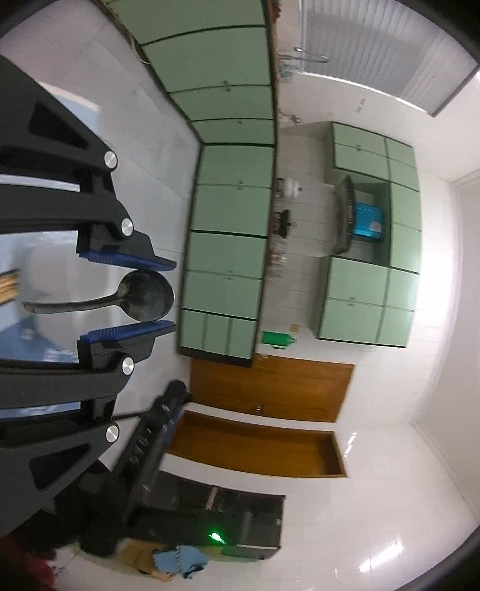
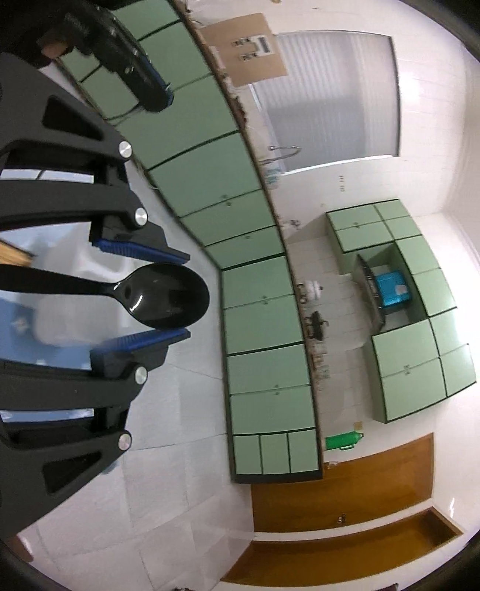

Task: Organize utensils
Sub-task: 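Lift both spoons and drop them into the white holder, opening both grippers, then pull both tools back from the holder over the chopsticks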

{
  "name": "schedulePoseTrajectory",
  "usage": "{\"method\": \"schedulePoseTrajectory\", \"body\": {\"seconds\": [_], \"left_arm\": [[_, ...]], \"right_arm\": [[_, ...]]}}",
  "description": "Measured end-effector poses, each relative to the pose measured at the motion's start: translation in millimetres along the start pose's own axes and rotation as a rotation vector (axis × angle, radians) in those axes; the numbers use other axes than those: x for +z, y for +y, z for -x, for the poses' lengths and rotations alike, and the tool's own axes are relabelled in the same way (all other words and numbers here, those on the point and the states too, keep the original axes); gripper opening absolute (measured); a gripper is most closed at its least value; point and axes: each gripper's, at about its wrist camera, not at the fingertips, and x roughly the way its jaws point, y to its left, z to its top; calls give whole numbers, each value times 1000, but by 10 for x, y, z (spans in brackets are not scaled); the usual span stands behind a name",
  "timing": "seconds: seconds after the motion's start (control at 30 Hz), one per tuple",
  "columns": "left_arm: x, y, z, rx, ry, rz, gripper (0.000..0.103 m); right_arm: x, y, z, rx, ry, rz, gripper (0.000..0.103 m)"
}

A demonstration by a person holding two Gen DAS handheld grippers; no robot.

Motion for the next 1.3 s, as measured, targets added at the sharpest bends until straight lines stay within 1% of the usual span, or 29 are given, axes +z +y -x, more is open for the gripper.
{"method": "schedulePoseTrajectory", "body": {"seconds": [0.1,0.23,0.27,0.4,0.6,0.67,0.7,0.73,0.83,0.87,0.9,0.93,1.07,1.13,1.2,1.27,1.3], "left_arm": [[165,58,-240,0,-26,20,27],[185,129,-574,17,-17,28,27],[152,148,-689,25,-2,28,27],[-16,222,-952,42,45,33,27],[-279,317,-1166,46,126,56,27],[-305,334,-1169,50,140,63,28],[-313,345,-1148,52,141,69,28],[-312,346,-1135,56,144,70,30],[-293,363,-1027,58,146,78,31],[-278,361,-969,60,146,79,32],[-270,365,-941,63,148,77,33],[-260,354,-875,65,150,74,35],[-267,271,-596,85,177,53,45],[-348,235,-399,81,198,56,48],[-473,199,-218,85,235,49,51],[-642,152,-57,90,284,34,53],[-751,135,28,94,318,29,53]], "right_arm": [[113,-65,-238,-14,-30,-11,34],[81,-172,-631,-51,-28,-20,34],[54,-197,-702,-57,-24,-24,34],[-87,-277,-981,-97,-1,-18,34],[-374,-245,-1094,-95,61,-23,35],[-421,-253,-1046,-96,69,-29,36],[-429,-250,-1027,-97,70,-31,41],[-424,-260,-994,-99,74,-38,43],[-383,-298,-824,-100,81,-64,44],[-377,-297,-780,-100,83,-68,46],[-365,-299,-685,-106,90,-69,50],[-371,-292,-618,-107,94,-68,54],[-467,-261,-277,-100,142,-68,63],[-596,-237,-71,-100,176,-68,67],[-767,-205,126,-83,229,-78,69],[-935,-172,285,-78,270,-85,70],[-1086,-133,405,-73,303,-88,71]]}}
